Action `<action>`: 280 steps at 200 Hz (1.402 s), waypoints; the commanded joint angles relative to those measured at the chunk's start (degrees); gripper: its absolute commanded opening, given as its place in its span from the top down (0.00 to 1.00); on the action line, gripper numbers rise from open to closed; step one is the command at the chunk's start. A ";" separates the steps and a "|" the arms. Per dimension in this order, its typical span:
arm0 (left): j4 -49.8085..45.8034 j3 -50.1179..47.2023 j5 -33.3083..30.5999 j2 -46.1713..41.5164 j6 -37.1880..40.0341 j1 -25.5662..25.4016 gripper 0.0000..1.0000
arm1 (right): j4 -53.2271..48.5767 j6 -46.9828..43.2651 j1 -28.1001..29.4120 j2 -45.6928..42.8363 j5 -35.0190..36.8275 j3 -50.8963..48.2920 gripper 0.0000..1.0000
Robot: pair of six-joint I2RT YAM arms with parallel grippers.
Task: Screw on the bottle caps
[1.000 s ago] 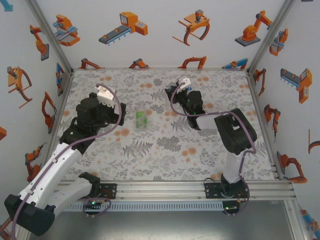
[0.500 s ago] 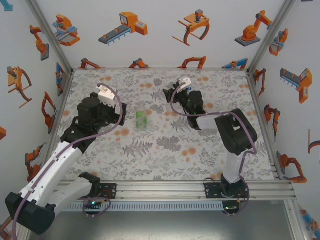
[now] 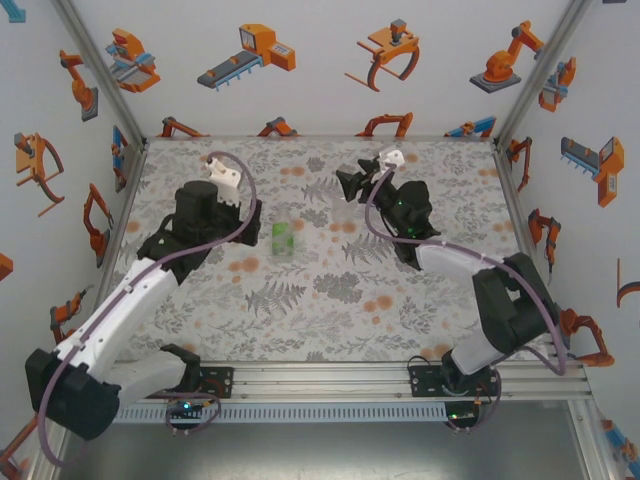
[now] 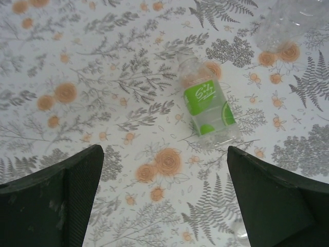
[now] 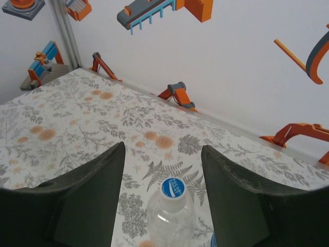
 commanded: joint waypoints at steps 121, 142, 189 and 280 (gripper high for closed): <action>-16.62 23.96 -0.59 37.02 -22.37 -6.19 0.03 | -16.57 0.86 0.05 -22.53 -2.12 -11.06 0.44; -17.47 25.62 -1.66 39.95 -23.14 -7.16 0.03 | -16.57 1.19 0.05 -23.84 -2.21 -12.35 0.44; -16.55 25.77 -2.63 44.82 -22.21 -8.10 0.02 | -16.66 2.37 0.07 -26.85 -2.19 -15.26 0.44; -19.23 31.60 -3.63 53.98 -23.28 -8.42 0.16 | -16.66 2.59 0.04 -28.22 -1.80 -17.31 0.44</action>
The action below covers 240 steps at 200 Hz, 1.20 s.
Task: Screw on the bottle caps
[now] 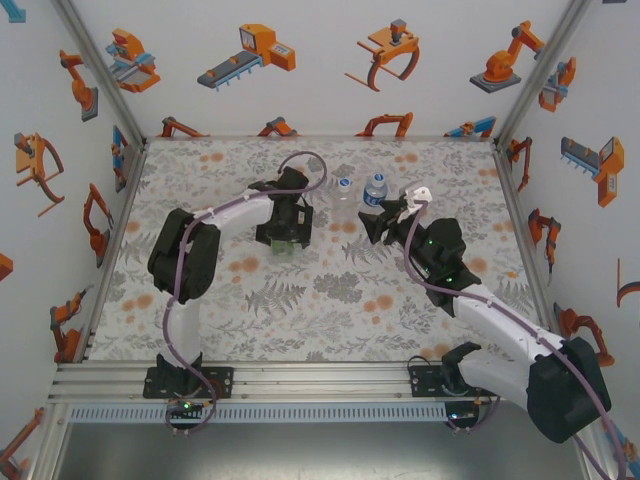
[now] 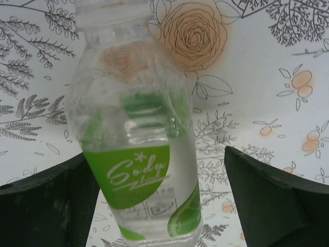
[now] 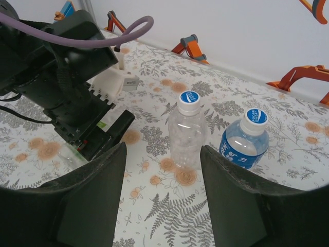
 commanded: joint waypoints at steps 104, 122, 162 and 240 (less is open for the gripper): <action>-5.03 -1.58 -3.56 1.22 -6.40 -0.35 0.29 | 1.55 1.52 0.03 -0.07 -0.11 -1.11 0.45; -5.15 -2.04 -4.16 1.31 -6.49 -0.35 0.30 | 1.53 1.70 0.03 0.04 -0.20 -1.11 0.45; -5.56 -1.66 -4.93 1.82 -6.69 -0.59 0.36 | 1.53 1.63 0.03 0.05 -0.02 -1.01 0.44; -4.46 -2.25 -5.86 -2.31 -1.81 -0.59 0.56 | -2.01 1.36 0.03 -1.34 0.34 0.07 0.45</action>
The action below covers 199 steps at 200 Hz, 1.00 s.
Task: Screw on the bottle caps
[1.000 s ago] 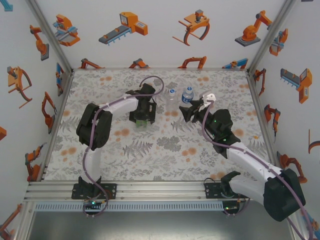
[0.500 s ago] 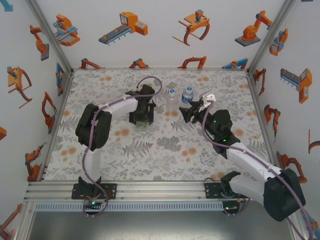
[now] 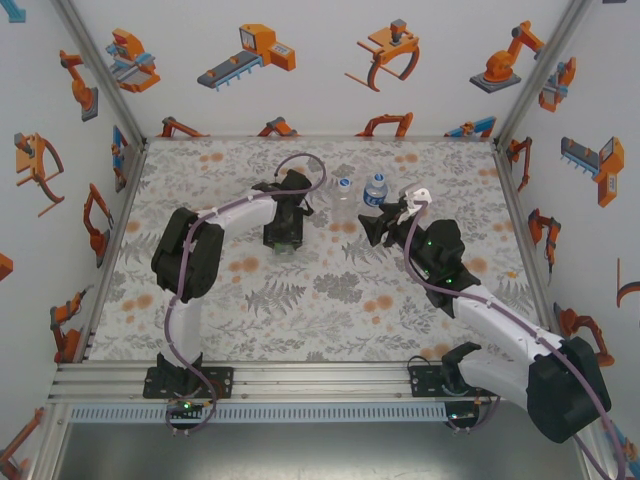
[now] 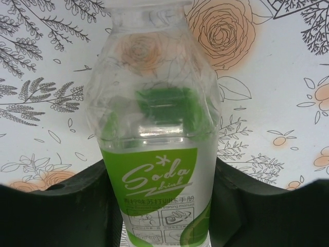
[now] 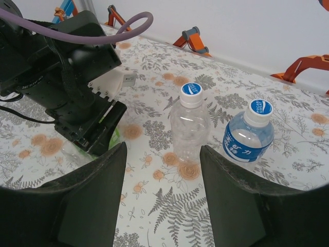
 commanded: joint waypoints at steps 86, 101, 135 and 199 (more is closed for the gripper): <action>13.46 -14.46 12.60 -28.95 21.30 0.46 0.68 | -8.99 3.08 0.72 -2.24 -7.64 6.05 0.49; 15.22 -16.16 16.20 -33.59 24.77 0.76 0.68 | -9.90 4.07 1.36 -2.37 -9.70 6.55 0.49; 20.24 -19.84 32.20 -42.98 27.75 4.38 0.73 | -14.13 4.21 4.63 -1.58 -11.47 8.96 0.51; 38.45 -32.52 56.93 -56.84 33.47 12.77 0.76 | -22.28 5.03 16.94 4.05 1.85 13.53 0.52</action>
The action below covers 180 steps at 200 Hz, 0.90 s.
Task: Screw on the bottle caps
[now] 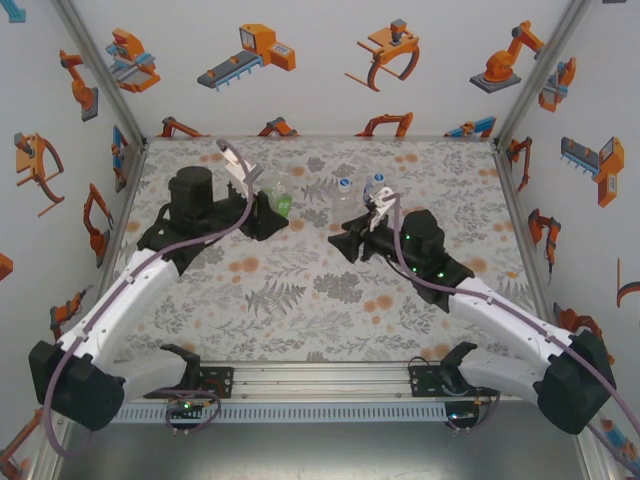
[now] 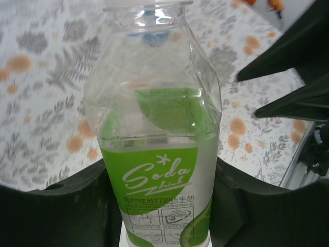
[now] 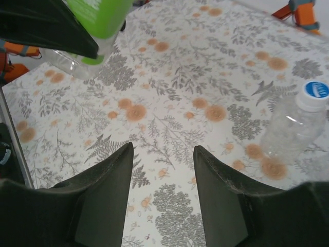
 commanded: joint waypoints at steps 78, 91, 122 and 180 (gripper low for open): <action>18.54 -12.99 10.74 -14.44 6.74 6.63 0.88 | -18.02 15.26 18.75 19.12 21.83 12.54 0.57; 19.12 -13.73 9.17 -16.40 6.23 7.42 0.90 | -22.49 18.97 19.72 22.55 21.98 15.53 0.59; 19.03 -14.38 6.93 -19.39 4.87 9.66 1.00 | -27.42 22.40 22.24 29.52 21.44 20.10 0.60; 16.03 -15.31 -5.04 -24.52 7.02 11.85 1.00 | -36.92 21.62 26.63 40.71 21.93 30.53 0.57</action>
